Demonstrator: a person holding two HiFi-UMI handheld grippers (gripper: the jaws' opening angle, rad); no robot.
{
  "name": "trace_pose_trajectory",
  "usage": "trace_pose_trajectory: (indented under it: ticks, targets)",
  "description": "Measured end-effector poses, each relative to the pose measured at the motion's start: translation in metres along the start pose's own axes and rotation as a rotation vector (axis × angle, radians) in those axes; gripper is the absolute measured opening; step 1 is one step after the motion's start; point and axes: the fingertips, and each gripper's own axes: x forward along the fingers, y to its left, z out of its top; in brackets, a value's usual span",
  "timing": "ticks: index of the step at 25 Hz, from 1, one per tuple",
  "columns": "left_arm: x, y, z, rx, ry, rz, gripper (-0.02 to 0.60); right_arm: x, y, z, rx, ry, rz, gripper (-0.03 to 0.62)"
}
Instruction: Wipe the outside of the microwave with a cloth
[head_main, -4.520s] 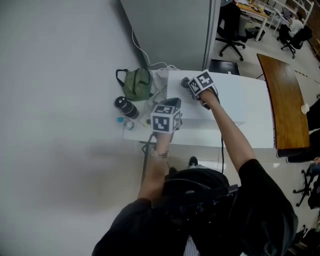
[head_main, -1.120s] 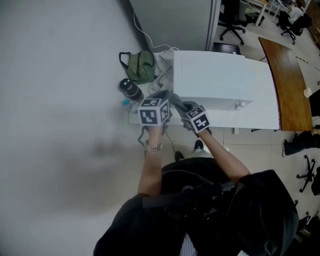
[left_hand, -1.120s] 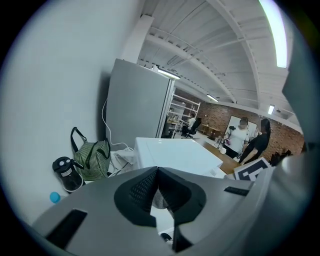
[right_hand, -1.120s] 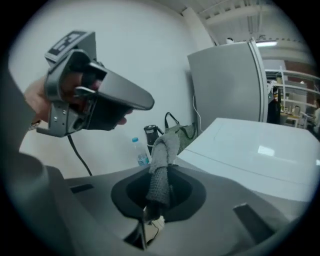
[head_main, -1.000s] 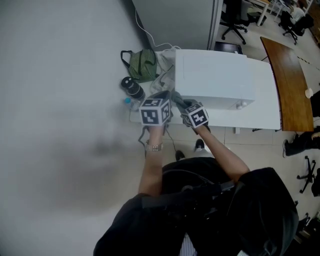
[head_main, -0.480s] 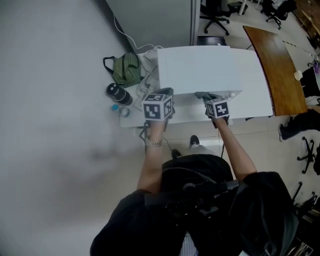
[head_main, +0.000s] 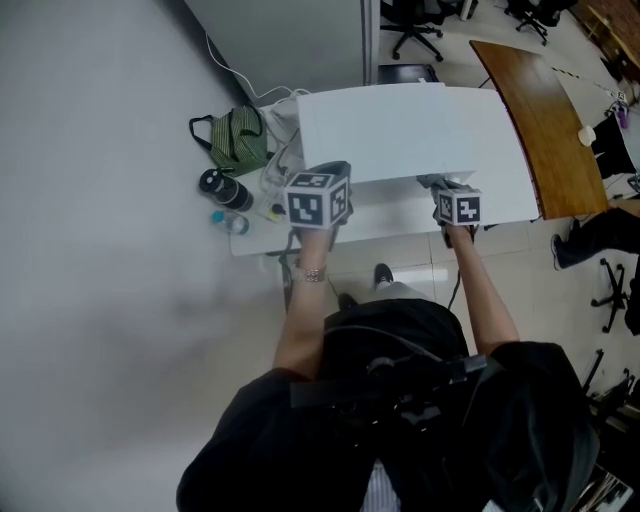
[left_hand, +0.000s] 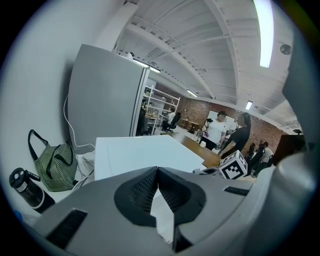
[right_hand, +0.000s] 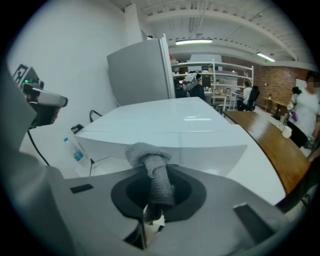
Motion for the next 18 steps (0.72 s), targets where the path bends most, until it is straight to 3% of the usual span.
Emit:
trace_pose_trajectory:
  ticks: [6, 8, 13, 18]
  targets:
    - [-0.019, 0.027, 0.001, -0.016, -0.013, 0.074, -0.014, 0.034, 0.175, 0.000, -0.232, 0.007, 0.330, 0.029]
    - [-0.029, 0.038, 0.002, -0.024, -0.019, 0.109, -0.014, 0.052, 0.226, -0.003, -0.322, 0.032, 0.403, 0.029]
    - [-0.055, 0.064, 0.002, -0.046, -0.029, 0.190, -0.014, 0.090, 0.290, -0.009, -0.454, 0.086, 0.457, 0.029]
    - [-0.068, 0.080, 0.001, -0.062, -0.032, 0.237, -0.014, 0.098, 0.272, -0.023, -0.433, 0.122, 0.405, 0.029]
